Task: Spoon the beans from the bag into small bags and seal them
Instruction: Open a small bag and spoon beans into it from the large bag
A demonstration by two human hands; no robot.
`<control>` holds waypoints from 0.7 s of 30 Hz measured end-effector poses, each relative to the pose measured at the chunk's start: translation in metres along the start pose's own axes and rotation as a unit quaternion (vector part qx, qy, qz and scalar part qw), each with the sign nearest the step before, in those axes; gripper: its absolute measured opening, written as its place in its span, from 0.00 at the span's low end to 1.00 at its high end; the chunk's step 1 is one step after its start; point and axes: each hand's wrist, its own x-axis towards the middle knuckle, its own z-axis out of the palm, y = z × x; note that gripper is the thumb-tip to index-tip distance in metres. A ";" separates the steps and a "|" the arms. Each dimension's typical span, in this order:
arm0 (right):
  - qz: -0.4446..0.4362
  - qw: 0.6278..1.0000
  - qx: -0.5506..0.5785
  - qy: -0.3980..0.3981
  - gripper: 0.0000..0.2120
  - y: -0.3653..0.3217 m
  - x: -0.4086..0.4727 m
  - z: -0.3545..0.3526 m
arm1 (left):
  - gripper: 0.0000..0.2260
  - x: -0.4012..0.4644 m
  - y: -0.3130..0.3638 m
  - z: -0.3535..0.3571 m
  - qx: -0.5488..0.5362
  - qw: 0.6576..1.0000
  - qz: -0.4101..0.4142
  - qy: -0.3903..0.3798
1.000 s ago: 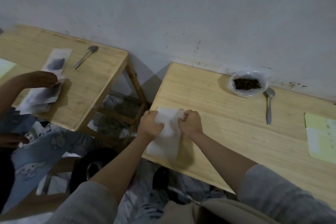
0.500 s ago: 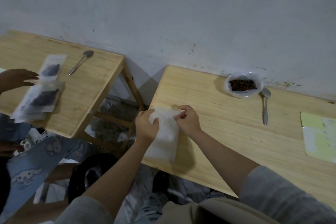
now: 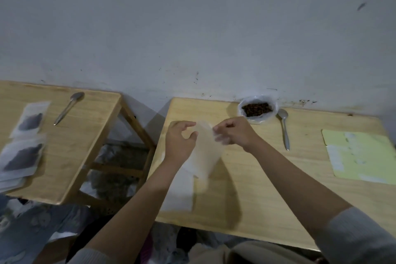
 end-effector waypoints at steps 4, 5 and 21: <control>-0.025 0.994 0.062 0.086 0.04 -0.008 -0.021 -0.032 | 0.05 -0.004 0.050 0.023 -0.112 0.994 -0.002 -0.010; -0.032 0.992 0.067 0.099 0.04 -0.009 -0.027 -0.037 | 0.07 -0.005 0.062 0.029 -0.146 0.989 -0.015 -0.018; -0.049 0.971 0.093 0.216 0.08 0.002 -0.048 -0.078 | 0.13 0.005 0.114 0.087 -0.142 0.986 -0.038 -0.080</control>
